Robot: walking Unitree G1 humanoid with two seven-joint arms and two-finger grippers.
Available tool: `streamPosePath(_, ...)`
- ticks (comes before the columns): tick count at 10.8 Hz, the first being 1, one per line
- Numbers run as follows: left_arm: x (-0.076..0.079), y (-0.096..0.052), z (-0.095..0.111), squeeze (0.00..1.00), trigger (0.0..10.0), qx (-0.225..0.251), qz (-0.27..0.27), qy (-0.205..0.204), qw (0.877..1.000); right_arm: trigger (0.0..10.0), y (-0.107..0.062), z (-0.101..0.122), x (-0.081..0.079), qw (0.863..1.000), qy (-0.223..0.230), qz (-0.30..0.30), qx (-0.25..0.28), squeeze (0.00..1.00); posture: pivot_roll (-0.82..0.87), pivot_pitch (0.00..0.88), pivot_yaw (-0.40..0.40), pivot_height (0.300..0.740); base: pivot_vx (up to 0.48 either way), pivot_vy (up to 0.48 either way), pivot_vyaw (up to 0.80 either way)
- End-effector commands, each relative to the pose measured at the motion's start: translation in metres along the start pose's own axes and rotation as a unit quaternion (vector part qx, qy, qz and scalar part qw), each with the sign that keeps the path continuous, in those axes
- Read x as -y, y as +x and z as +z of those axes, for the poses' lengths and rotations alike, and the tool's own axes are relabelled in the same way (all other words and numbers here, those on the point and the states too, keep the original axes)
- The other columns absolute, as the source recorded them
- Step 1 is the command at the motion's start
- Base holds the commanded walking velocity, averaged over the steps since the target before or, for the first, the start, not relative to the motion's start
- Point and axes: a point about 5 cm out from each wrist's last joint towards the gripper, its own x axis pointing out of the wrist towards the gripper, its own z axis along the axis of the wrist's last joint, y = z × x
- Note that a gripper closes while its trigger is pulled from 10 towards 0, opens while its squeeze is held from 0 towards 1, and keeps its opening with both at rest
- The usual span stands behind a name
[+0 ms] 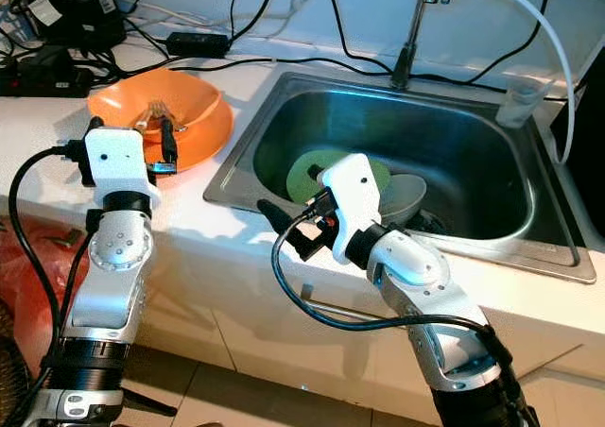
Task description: Kitchen organization
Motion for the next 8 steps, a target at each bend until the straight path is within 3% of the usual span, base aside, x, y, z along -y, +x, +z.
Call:
streamPosePath(1,0.001,0.001,-0.002,0.0,10.0,-0.005,-0.004,0.003,1.0,10.0,0.001,0.0,0.0,1.0,-0.007,0.0,0.001,0.0,-0.02,0.0,-0.022,0.74,0.0,0.0,0.0)
streamPosePath(2,0.002,0.003,-0.006,0.05,10.0,-0.011,-0.003,0.002,1.0,10.0,0.001,0.001,0.0,1.0,-0.007,0.0,0.002,0.0,-0.03,0.0,-0.024,0.74,0.0,0.0,0.0)
streamPosePath(3,0.002,0.004,-0.01,0.99,10.0,-0.019,-0.002,0.001,1.0,10.0,0.0,0.001,0.002,1.0,-0.009,-0.003,0.002,0.0,-0.03,0.0,-0.024,0.74,0.0,0.0,0.0)
streamPosePath(7,-0.001,0.005,-0.013,1.0,10.0,-0.023,0.004,-0.004,1.0,10.0,-0.001,0.0,0.002,1.0,-0.01,-0.004,0.0,0.0,-0.03,0.0,-0.022,0.74,0.0,0.0,0.0)
streamPosePath(8,-0.002,0.007,-0.013,0.39,10.0,-0.022,0.007,-0.003,1.0,10.0,-0.001,0.0,0.002,1.0,-0.01,-0.005,0.001,0.0,-0.03,0.0,-0.022,0.74,0.0,0.0,0.0)
